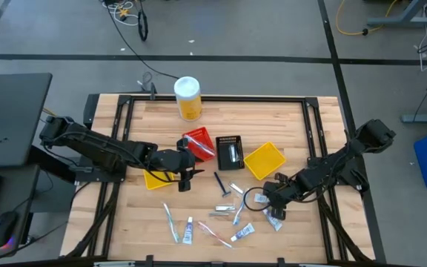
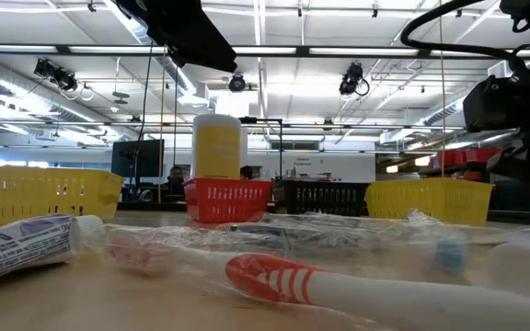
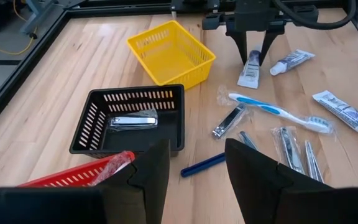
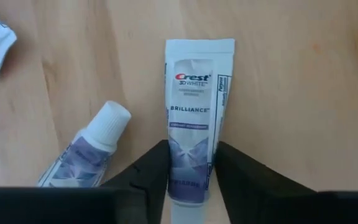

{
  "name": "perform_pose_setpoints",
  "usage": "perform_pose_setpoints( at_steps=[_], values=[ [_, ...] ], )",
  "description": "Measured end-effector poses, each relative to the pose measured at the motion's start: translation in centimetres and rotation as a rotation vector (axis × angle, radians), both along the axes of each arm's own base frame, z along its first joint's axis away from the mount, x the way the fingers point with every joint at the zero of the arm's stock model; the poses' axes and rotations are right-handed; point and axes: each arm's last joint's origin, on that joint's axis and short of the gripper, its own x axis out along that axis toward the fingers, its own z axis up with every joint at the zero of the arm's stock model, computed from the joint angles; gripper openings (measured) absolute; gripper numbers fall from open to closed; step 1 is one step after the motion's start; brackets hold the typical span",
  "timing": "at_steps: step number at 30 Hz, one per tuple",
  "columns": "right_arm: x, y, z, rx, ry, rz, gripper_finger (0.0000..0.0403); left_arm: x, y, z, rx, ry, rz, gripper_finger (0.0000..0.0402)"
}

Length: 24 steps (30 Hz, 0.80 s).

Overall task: Pick & Place Travel size toiletries
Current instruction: Put the white toothpaste into the right yellow bin

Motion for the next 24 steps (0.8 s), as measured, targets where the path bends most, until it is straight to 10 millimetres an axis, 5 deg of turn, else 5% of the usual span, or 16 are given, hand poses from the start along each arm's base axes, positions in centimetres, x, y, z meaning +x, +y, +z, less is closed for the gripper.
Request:
perform_pose_setpoints(
  at_steps=[9, 17, 24],
  values=[
    [0.2, -0.1, 1.0, -0.005, -0.09, 0.03, 0.0099, 0.0, -0.1, 0.0, -0.02, 0.004, -0.032, 0.0165],
    [0.6, -1.1, 4.3, 0.029, -0.305, -0.025, 0.0097, 0.0, -0.1, 0.0, -0.023, 0.004, -0.037, 0.0165],
    [0.7, -3.4, 7.5, -0.268, -0.562, -0.065, 0.0096, 0.0, -0.1, 0.0, -0.034, 0.001, -0.028, 0.0165]
  ],
)
